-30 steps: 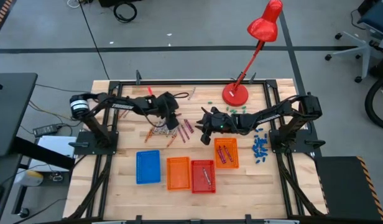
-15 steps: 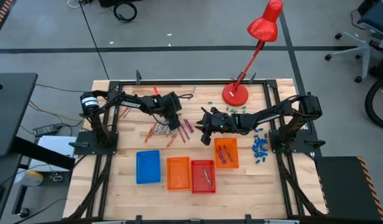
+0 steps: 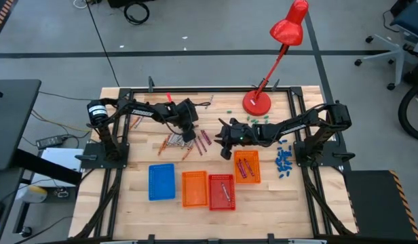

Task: Sort crayons
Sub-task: Put the red crayon into the right orange bin

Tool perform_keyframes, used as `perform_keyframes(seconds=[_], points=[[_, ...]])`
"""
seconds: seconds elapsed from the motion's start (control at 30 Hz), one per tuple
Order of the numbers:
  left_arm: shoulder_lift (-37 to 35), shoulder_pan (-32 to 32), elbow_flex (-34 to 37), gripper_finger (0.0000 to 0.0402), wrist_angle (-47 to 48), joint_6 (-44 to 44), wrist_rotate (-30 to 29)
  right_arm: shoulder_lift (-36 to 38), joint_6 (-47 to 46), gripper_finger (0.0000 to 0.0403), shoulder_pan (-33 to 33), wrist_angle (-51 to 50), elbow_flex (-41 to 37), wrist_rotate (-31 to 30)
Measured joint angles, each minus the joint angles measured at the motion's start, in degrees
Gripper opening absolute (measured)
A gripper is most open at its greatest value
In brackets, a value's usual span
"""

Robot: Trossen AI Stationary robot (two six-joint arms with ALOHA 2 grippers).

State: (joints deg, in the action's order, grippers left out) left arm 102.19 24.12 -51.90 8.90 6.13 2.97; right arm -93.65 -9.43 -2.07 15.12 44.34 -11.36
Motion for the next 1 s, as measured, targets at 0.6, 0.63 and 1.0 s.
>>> perform_keyframes(seconds=[0.6,0.63,1.0], points=[[0.35,-1.43,-8.78,0.0033,5.42,2.97,0.27,3.36,-1.05,0.011,-1.57,-5.52,0.02,-2.81],[0.35,-1.93,-9.28,0.0033,5.54,2.97,0.27,4.94,-1.48,0.011,-1.79,-8.02,0.02,-3.4],[0.31,-10.81,-11.52,0.0034,-11.0,9.22,0.16,23.46,-9.81,0.011,-1.01,-25.65,-5.4,-18.76]])
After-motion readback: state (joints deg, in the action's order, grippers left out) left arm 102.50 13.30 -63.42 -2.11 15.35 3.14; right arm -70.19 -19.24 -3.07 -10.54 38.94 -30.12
